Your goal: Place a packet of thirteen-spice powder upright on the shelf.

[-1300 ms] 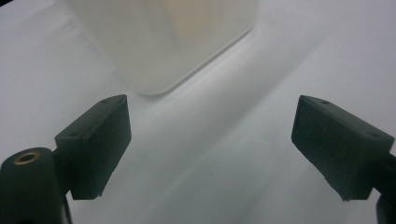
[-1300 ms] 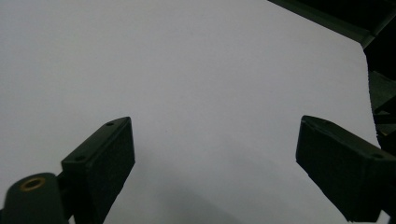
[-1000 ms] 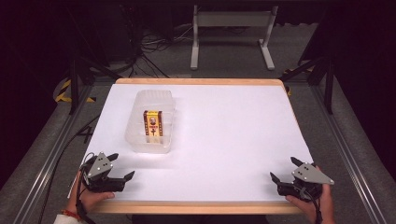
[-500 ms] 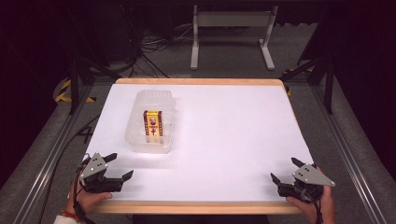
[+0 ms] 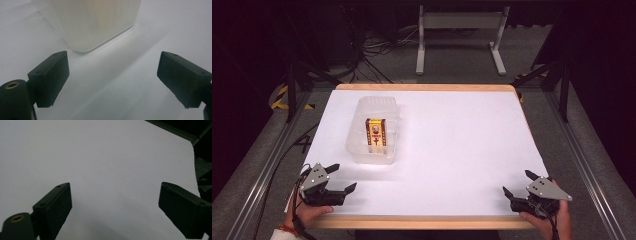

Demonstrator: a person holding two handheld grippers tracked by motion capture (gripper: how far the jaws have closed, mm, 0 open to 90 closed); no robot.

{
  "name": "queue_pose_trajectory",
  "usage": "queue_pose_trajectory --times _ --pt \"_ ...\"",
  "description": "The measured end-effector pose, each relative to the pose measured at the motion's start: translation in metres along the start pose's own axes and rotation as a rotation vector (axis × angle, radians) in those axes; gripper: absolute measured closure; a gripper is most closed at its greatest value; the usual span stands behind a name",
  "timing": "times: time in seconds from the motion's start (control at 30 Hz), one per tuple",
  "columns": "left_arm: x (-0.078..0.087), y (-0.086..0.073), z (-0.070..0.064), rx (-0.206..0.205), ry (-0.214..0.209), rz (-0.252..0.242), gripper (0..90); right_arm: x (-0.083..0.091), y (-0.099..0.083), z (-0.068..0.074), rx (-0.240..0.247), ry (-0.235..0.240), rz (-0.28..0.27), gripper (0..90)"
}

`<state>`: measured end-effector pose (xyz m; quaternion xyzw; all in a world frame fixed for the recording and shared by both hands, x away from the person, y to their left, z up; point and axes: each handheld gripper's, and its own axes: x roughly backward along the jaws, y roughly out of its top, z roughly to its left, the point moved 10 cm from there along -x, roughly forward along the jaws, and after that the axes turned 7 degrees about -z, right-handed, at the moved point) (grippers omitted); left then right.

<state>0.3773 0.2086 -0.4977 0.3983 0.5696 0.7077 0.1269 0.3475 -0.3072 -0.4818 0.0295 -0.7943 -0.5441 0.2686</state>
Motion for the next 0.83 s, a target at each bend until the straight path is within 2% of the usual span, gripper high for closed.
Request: queue_pose_trajectory --times 0.73,0.83 --pt "-0.0004 0.0004 -0.0018 0.005 -0.005 -0.002 11.6 -0.0025 -0.0009 -0.0003 -0.007 0.006 0.002 12.2" --pt "0.002 -0.0003 -0.0025 0.018 0.0 0.0 11.6 -0.0043 -0.0004 0.0008 -0.008 0.012 0.001 12.2"
